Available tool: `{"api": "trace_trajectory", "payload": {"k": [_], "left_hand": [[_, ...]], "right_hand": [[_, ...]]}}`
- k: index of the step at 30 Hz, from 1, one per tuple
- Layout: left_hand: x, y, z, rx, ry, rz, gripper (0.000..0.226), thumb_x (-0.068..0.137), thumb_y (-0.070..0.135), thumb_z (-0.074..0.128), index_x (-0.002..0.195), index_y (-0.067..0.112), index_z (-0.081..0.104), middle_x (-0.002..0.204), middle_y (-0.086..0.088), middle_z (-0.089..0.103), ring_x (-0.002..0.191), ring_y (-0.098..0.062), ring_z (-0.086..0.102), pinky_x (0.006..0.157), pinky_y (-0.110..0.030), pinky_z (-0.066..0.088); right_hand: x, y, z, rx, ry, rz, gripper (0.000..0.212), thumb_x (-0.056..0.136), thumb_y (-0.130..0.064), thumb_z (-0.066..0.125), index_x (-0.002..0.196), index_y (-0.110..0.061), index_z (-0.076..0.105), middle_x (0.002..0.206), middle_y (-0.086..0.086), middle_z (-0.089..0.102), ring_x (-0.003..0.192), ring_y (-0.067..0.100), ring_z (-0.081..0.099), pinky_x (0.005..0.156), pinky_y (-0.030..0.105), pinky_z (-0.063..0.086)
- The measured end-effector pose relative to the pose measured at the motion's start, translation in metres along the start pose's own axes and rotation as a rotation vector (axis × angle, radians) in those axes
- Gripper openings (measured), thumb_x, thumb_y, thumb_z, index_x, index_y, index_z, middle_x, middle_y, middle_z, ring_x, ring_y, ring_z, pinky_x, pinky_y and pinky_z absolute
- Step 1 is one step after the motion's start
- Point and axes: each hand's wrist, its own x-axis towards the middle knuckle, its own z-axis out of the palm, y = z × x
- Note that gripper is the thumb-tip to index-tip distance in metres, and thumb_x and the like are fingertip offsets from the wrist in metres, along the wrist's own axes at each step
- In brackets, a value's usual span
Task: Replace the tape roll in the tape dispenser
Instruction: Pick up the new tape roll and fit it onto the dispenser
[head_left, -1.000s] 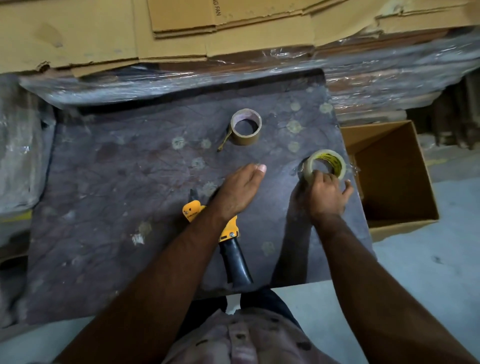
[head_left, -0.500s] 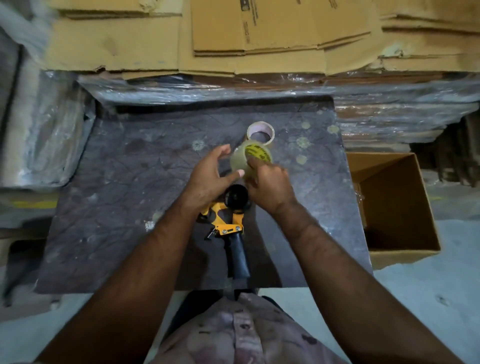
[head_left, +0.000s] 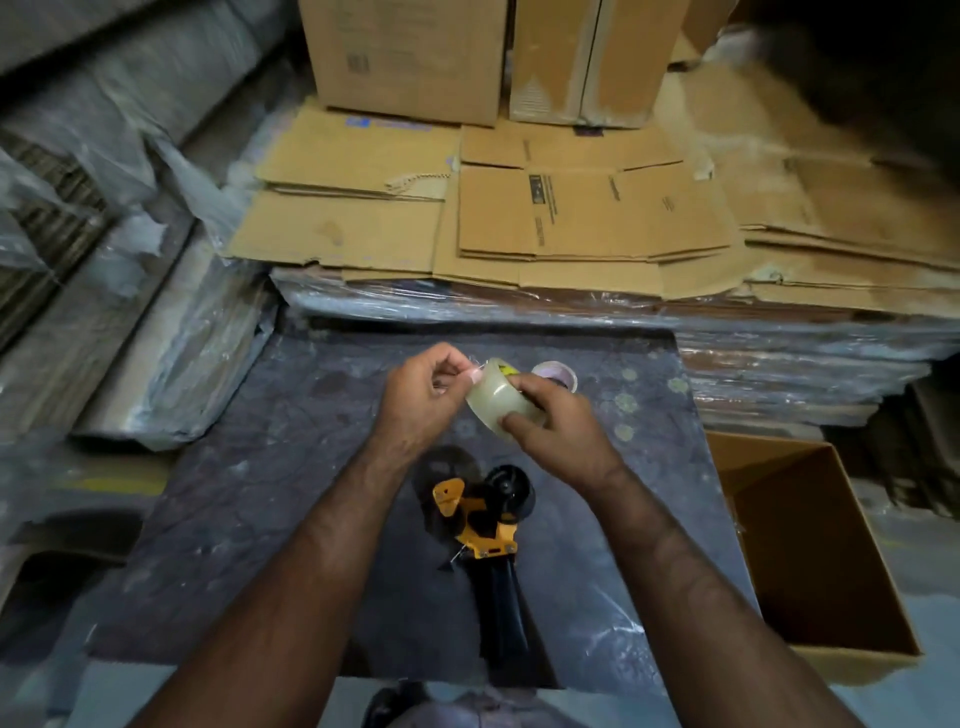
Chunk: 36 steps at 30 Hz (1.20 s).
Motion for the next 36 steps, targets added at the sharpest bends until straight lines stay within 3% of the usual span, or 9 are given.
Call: {"api": "trace_trajectory", "payload": {"k": [4,8,11,14,18,25,30,36], "left_hand": [[-0.001,0.009,-0.023,-0.037,-0.035,-0.027,0.012,0.080,0.033,0.072,0.081,0.021,0.068,0.081,0.002,0.072,0.078,-0.016,0.067,0.076,-0.041,0.058],[-0.007,0.018,-0.049,-0.258,-0.065,-0.170,0.009,0.092,0.018,0.071,0.083,0.021,0.069,0.088,-0.003,0.079,0.085,-0.018,0.075,0.078,-0.039,0.062],[-0.014,0.020,-0.074,-0.442,-0.139,-0.286,0.012,0.095,0.011,0.067,0.085,0.016,0.069,0.099,-0.013,0.079,0.086,-0.022,0.077,0.072,-0.030,0.061],[-0.022,0.015,-0.085,-0.426,-0.240,-0.335,0.010,0.094,0.008,0.067,0.086,0.014,0.070,0.103,-0.017,0.077,0.082,-0.019,0.076,0.073,-0.029,0.062],[-0.035,0.004,-0.088,-0.414,-0.315,-0.339,0.013,0.095,0.006,0.062,0.098,0.010,0.074,0.103,-0.017,0.078,0.092,-0.026,0.075,0.077,-0.032,0.061],[-0.053,-0.002,-0.084,-0.412,-0.362,-0.350,0.012,0.097,0.007,0.057,0.091,0.013,0.067,0.100,-0.015,0.079,0.095,-0.029,0.077,0.085,-0.038,0.060],[-0.055,-0.003,-0.074,-0.388,-0.265,-0.379,0.018,0.097,0.007,0.050,0.084,0.014,0.061,0.093,-0.013,0.080,0.089,-0.030,0.078,0.084,-0.042,0.059],[-0.052,-0.007,-0.049,-0.423,-0.149,-0.507,0.014,0.087,0.005,0.047,0.078,0.015,0.051,0.089,-0.015,0.080,0.091,-0.038,0.076,0.085,-0.045,0.057]], "right_hand": [[-0.001,-0.027,0.012,-0.071,0.137,0.035,0.027,0.087,-0.040,0.073,0.104,-0.019,0.069,0.091,-0.004,0.068,0.081,0.015,0.062,0.063,0.023,0.042],[-0.010,-0.045,0.013,-0.022,0.172,0.008,0.025,0.087,-0.043,0.073,0.085,-0.020,0.064,0.075,-0.007,0.062,0.067,0.008,0.057,0.058,0.024,0.040],[-0.020,-0.050,0.015,0.095,0.173,0.000,0.026,0.081,-0.046,0.076,0.085,-0.022,0.066,0.086,-0.004,0.063,0.079,0.012,0.060,0.069,0.032,0.048],[-0.031,-0.053,0.022,0.103,0.183,0.062,0.023,0.076,-0.041,0.082,0.086,-0.024,0.070,0.109,-0.003,0.062,0.107,0.016,0.059,0.093,0.040,0.050],[-0.050,-0.058,0.033,0.038,0.212,0.066,0.023,0.077,-0.027,0.085,0.089,-0.013,0.072,0.115,0.003,0.064,0.112,0.018,0.058,0.098,0.036,0.047],[-0.068,-0.058,0.046,-0.126,0.225,0.098,0.030,0.081,-0.035,0.081,0.096,-0.011,0.072,0.108,-0.002,0.060,0.104,0.016,0.057,0.088,0.031,0.046],[-0.056,-0.046,0.050,-0.214,0.191,0.069,0.033,0.079,-0.041,0.082,0.094,-0.014,0.072,0.110,0.004,0.063,0.106,0.017,0.056,0.084,0.025,0.038],[-0.047,-0.020,0.052,-0.174,0.090,0.113,0.031,0.076,-0.035,0.085,0.097,-0.020,0.068,0.134,0.001,0.050,0.123,0.013,0.047,0.094,0.020,0.030]]}}
